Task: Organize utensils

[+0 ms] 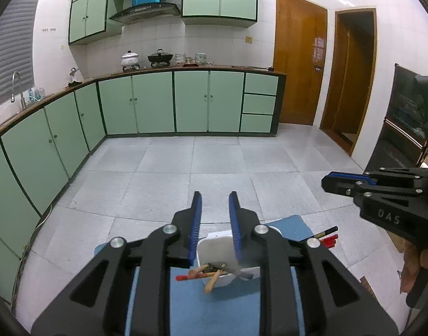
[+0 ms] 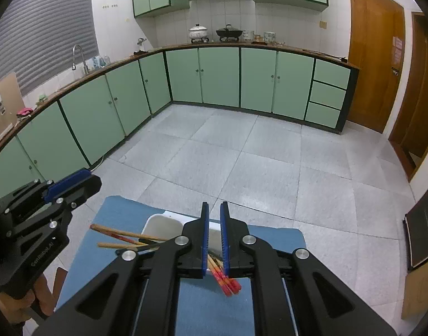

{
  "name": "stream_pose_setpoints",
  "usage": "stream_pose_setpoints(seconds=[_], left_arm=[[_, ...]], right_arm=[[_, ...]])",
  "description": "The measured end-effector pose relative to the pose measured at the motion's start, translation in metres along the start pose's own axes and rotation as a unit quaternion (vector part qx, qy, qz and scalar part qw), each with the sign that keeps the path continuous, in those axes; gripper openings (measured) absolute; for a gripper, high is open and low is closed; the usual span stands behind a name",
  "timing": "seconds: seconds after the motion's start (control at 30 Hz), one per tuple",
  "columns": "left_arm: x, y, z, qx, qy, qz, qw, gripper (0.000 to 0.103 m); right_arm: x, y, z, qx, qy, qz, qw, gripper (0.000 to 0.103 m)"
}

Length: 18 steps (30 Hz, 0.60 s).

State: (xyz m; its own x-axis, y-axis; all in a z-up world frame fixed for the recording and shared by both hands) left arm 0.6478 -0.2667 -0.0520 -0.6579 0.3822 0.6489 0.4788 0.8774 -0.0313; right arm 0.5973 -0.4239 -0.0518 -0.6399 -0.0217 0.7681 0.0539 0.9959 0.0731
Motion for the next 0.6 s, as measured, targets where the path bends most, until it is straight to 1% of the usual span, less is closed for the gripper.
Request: stream_pose_setpoints(seconds=[0.1,0.23,0.27,0.3,0.33,0.37,0.43,0.47,0.53,0.57,0.6], left_arm=[[0.008,-0.001,0.0,0.005,-0.001,-0.004,1.0,0.023],[0.022,0.003,0.003,0.016,-0.007,-0.007,0.9998,0.034],[0.027,0.003,0.005,0.018,-0.007,-0.007,0.9998,0.035],[0.034,0.004,0.008,0.022,-0.01,-0.005,0.9997,0.038],[0.038,0.006,0.011,0.024,-0.011,-0.005,0.9996,0.044],[0.046,0.007,0.016,0.026,-0.012,-0.007,0.9996,0.046],[0.062,0.009,0.026,0.03,-0.016,-0.003,0.9994,0.058],[0.07,0.011,0.032,0.032,-0.018,0.0,0.9993,0.062],[0.09,0.013,0.048,0.033,-0.021,-0.004,0.9992,0.075],[0.103,0.014,0.058,0.03,-0.023,-0.011,0.9992,0.079],[0.116,0.016,0.069,0.027,-0.027,-0.02,0.9991,0.084]], right_arm=[[0.009,-0.001,0.0,-0.002,-0.006,-0.002,1.0,0.008],[0.024,-0.001,0.006,-0.003,-0.015,-0.006,1.0,0.008],[0.029,-0.002,0.008,-0.004,-0.017,-0.008,1.0,0.008],[0.034,-0.003,0.011,-0.006,-0.02,-0.011,1.0,0.008],[0.039,-0.003,0.014,-0.009,-0.023,-0.016,1.0,0.008],[0.046,-0.003,0.019,-0.012,-0.027,-0.021,0.999,0.008],[0.059,-0.004,0.028,-0.014,-0.038,-0.024,0.999,0.008],[0.065,-0.003,0.033,-0.013,-0.044,-0.024,0.999,0.008],[0.083,0.001,0.052,-0.008,-0.059,-0.025,0.998,0.013],[0.094,0.004,0.064,-0.007,-0.069,-0.023,0.997,0.015],[0.101,0.006,0.073,-0.006,-0.077,-0.022,0.997,0.021]])
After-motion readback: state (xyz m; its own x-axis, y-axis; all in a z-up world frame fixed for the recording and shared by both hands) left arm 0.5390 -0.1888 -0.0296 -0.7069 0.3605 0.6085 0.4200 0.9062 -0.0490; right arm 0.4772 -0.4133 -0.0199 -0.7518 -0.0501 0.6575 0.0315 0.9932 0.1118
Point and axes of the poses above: each gripper's, at about its wrist camera, not at the fingertips, and x roughly against the way its jaws point, y to its left, z to its underside, the point moved 6 cm from there along -x, roughly the way its jaws point, and after that the axes turned 8 degrees about y, right-handed, at the moved point
